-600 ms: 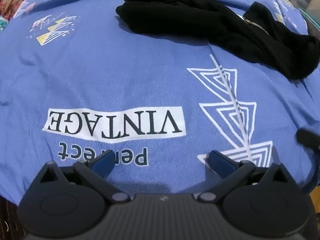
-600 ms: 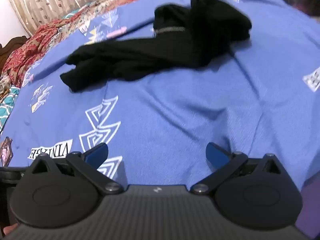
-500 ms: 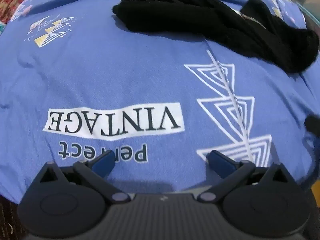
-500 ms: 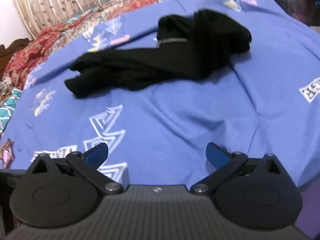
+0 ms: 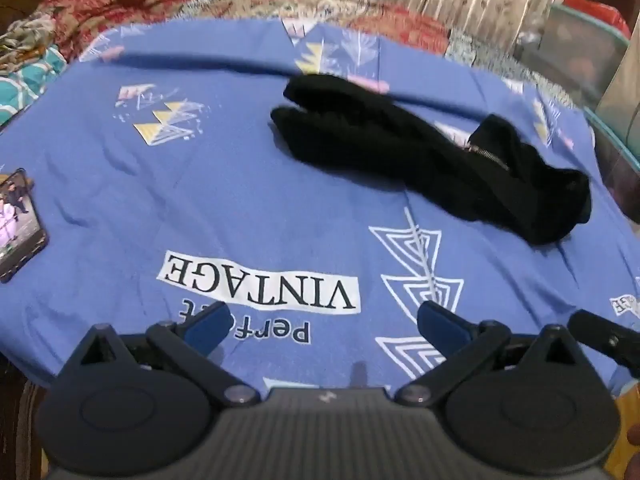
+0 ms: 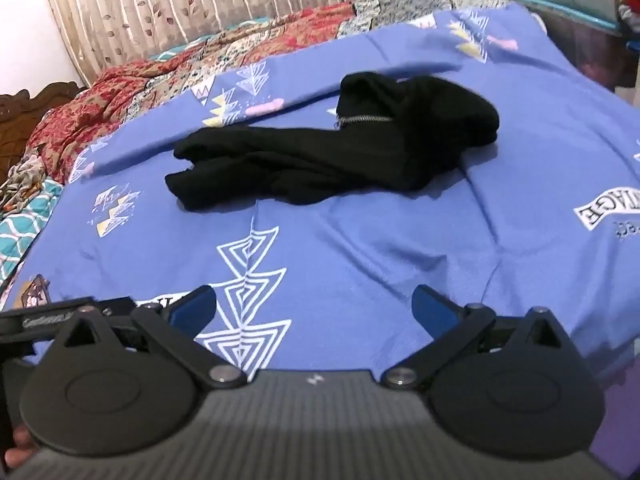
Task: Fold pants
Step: 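Move both tools toward the crumpled black pants on the bed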
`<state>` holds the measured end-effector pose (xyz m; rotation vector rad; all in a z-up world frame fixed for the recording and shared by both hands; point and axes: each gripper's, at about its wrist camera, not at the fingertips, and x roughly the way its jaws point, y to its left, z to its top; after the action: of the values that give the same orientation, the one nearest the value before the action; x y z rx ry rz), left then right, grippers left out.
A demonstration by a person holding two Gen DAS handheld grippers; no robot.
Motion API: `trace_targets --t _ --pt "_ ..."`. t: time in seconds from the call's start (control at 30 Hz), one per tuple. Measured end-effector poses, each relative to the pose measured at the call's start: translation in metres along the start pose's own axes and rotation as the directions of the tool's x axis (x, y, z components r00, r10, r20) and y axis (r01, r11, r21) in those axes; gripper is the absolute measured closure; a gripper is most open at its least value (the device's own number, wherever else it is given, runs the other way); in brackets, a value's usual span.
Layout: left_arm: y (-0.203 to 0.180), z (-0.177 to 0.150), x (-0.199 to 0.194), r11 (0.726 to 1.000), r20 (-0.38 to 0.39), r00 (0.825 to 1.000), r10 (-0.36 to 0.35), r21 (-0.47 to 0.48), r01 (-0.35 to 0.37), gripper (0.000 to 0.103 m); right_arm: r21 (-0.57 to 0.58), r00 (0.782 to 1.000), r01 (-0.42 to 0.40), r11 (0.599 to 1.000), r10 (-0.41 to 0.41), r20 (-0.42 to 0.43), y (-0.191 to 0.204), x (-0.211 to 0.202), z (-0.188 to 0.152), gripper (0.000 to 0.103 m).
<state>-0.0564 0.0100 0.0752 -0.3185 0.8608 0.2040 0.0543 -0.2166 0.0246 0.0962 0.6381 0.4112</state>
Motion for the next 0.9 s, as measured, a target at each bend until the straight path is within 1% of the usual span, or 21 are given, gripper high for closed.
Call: trace_targets --t 0.07,0.2,0.37,0.43,0.5,0.7,0.83,0.9 --pt "0.005 -0.006 -0.006 1.0 0.029 0.999 0.016 -0.009 -0.016 0.0 -0.004 1.0 -0.005 1.0 0.005 -0.002 0.001 0.0 0.001 0.0" --pt "0.017 -0.013 -0.016 0.996 0.08 0.995 0.065 -0.072 -0.059 0.0 -0.022 0.999 -0.029 0.999 0.029 -0.013 0.008 0.002 -0.005 0.0" --pt "0.015 -0.017 -0.018 0.994 0.1 0.991 0.092 -0.067 -0.086 0.0 -0.04 0.999 -0.031 0.999 0.031 -0.014 0.013 0.003 -0.006 0.0" --pt "0.012 -0.016 -0.017 0.994 0.099 0.99 0.101 -0.05 -0.096 0.0 -0.033 0.999 -0.031 0.999 0.03 -0.021 0.012 0.004 -0.006 0.0" --pt "0.009 -0.016 -0.017 0.995 0.106 0.99 0.094 -0.029 -0.092 0.0 -0.027 0.999 -0.03 0.999 0.03 -0.027 0.011 0.005 -0.007 0.0" --pt "-0.006 -0.015 -0.022 0.994 0.158 0.984 0.087 0.059 -0.097 0.0 -0.024 0.999 -0.034 0.999 0.033 -0.04 0.011 0.006 -0.008 0.0" --pt "-0.012 -0.01 -0.024 0.986 0.187 0.977 0.104 0.112 -0.127 0.0 -0.024 0.999 -0.034 0.999 0.033 -0.041 0.011 0.006 -0.008 0.0" --pt "-0.01 -0.003 -0.024 0.983 0.192 0.974 0.123 0.114 -0.146 0.0 -0.024 0.999 -0.033 0.999 0.032 -0.039 0.011 0.006 -0.008 0.0"
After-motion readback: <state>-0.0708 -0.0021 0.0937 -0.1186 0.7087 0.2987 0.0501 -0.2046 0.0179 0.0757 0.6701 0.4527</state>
